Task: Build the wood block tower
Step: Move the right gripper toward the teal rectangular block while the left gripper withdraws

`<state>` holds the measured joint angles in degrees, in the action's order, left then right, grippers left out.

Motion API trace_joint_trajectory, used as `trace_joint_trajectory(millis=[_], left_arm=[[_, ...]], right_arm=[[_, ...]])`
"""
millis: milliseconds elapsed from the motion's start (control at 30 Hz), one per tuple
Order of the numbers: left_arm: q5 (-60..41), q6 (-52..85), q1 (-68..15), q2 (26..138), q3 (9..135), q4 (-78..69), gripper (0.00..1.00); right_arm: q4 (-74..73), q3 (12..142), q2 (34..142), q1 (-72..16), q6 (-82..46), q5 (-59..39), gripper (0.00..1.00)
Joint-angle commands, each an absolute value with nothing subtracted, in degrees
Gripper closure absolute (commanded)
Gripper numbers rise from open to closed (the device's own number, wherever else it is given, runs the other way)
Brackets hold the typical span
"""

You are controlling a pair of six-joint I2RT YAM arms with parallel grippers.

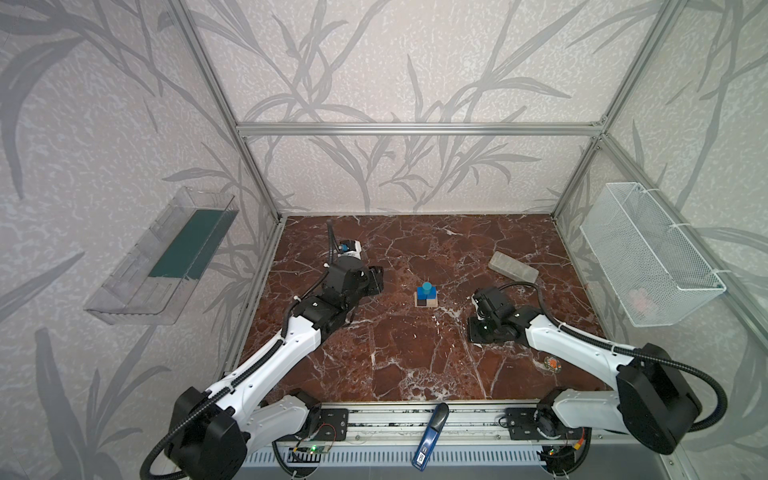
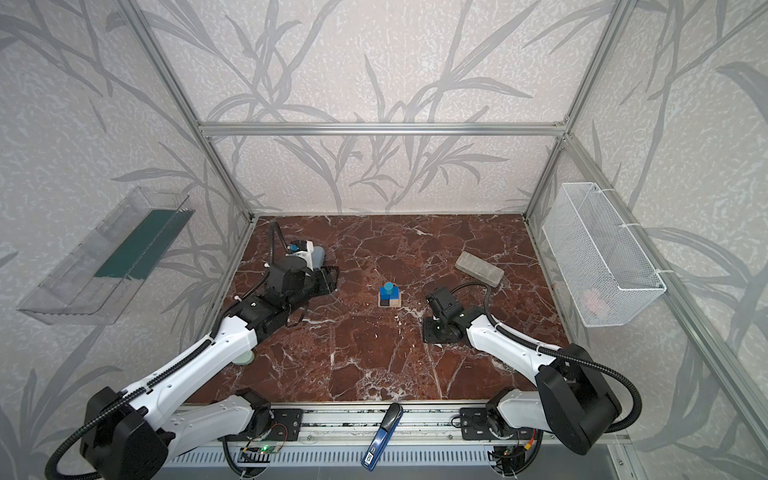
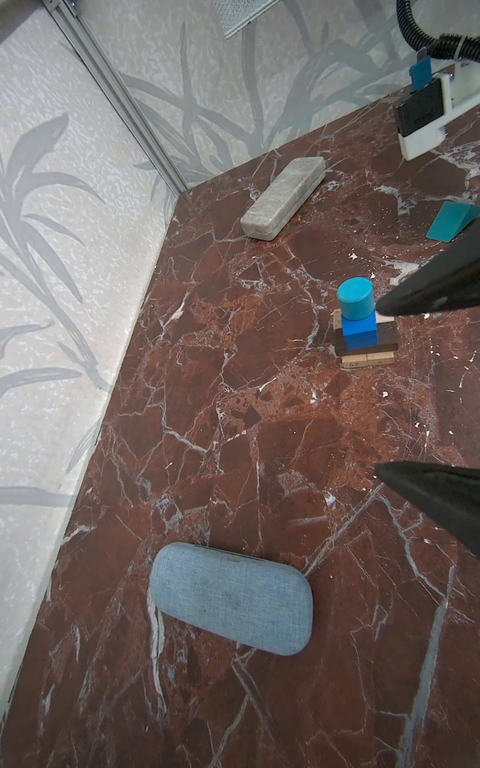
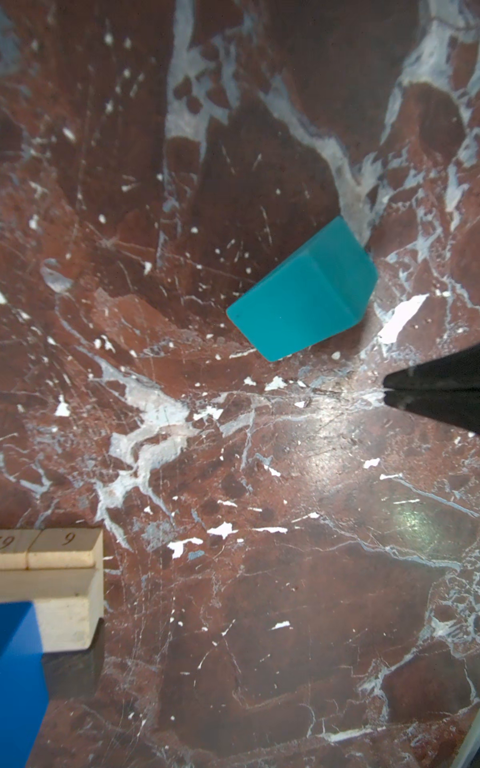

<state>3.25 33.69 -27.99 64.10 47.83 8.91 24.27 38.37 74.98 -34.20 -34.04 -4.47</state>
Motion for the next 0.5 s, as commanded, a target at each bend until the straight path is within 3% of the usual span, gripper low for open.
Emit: trace_joint_trajectory(millis=[0, 467], left_arm=[[3.0, 34.8, -27.6, 64.7, 47.6, 7.7, 0.45], [1.8, 35.2, -27.2, 66.4, 47.9, 7.2, 0.45]], right_arm=[[23.7, 37.5, 76.8, -34.4, -34.4, -3.8, 1.0], [22.5, 36.7, 80.7, -34.4, -34.3, -3.1, 1.0]])
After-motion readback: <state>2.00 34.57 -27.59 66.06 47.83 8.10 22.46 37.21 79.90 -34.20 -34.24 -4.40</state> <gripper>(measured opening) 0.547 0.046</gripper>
